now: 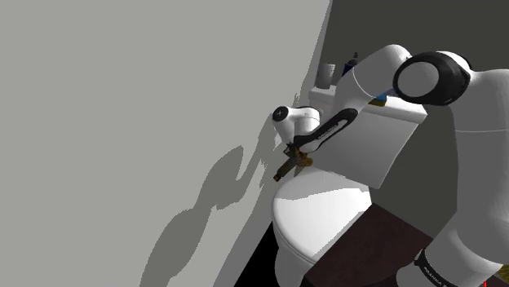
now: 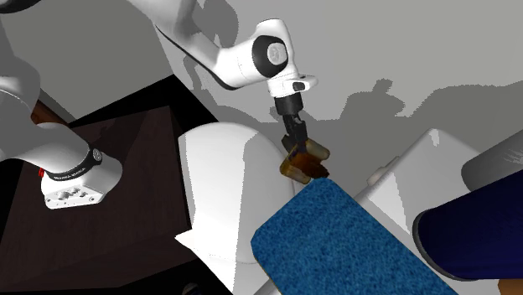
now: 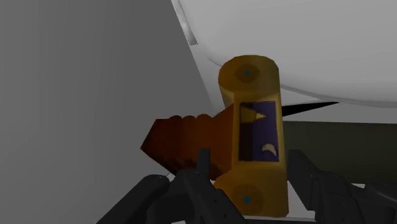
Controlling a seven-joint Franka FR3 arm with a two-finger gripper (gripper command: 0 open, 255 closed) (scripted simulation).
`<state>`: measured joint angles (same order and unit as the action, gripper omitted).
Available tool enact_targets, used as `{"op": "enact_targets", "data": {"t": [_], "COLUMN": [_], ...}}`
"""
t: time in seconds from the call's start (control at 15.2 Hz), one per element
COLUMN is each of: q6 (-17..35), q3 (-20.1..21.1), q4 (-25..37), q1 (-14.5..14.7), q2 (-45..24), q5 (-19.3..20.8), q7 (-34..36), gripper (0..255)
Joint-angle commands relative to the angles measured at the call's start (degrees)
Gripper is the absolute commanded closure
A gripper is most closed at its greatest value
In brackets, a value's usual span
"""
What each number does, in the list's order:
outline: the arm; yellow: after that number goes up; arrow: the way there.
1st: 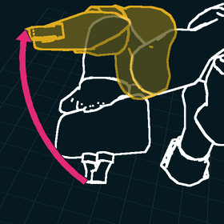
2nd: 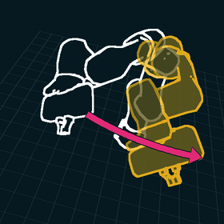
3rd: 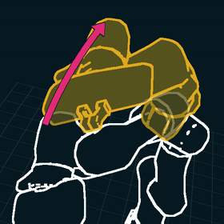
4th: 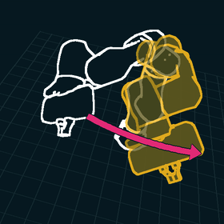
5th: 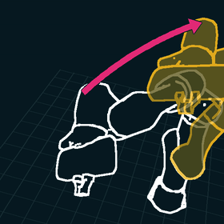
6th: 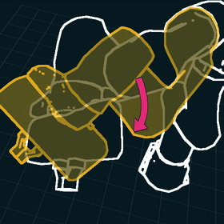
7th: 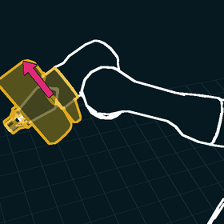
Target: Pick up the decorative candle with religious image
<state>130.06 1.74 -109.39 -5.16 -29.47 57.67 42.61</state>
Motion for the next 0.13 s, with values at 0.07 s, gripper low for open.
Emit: {"op": "enact_targets", "data": {"t": [0.07], "q6": [-0.4], "q3": [0.1], "q4": [0.0], "q1": [-0.1], "q2": [0.6], "q5": [-0.4], "q7": [-0.6], "gripper": [255]}}
